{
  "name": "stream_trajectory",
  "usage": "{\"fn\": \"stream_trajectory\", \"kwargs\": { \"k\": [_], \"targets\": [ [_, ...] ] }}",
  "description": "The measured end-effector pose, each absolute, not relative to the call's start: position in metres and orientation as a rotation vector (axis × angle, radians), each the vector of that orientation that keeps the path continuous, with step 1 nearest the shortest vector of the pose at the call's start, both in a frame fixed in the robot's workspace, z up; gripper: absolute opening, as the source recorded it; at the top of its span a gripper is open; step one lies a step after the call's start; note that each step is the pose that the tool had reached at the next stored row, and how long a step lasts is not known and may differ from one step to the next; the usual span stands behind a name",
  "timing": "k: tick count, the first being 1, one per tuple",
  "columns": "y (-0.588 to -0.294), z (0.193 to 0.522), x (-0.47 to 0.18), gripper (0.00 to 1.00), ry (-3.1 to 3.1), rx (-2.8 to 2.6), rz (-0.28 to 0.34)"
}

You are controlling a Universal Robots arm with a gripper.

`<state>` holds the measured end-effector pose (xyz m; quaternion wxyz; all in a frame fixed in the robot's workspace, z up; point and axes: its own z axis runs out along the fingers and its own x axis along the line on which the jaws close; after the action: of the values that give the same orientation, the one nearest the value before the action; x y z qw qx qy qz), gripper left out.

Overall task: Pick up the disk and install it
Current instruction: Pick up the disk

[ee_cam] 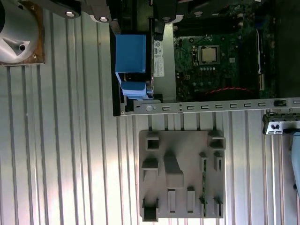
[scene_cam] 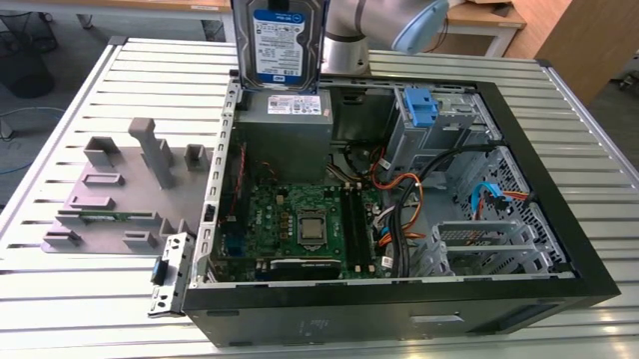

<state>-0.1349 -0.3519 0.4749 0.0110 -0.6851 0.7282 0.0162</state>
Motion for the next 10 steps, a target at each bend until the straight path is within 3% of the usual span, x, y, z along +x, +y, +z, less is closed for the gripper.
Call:
{"fn": "stream_trajectory", "kwargs": {
  "k": [10],
  "targets": [
    [-0.3519,0.4749,-0.1257,0.35,2.272,-2.137,0.051]
  ]
}}
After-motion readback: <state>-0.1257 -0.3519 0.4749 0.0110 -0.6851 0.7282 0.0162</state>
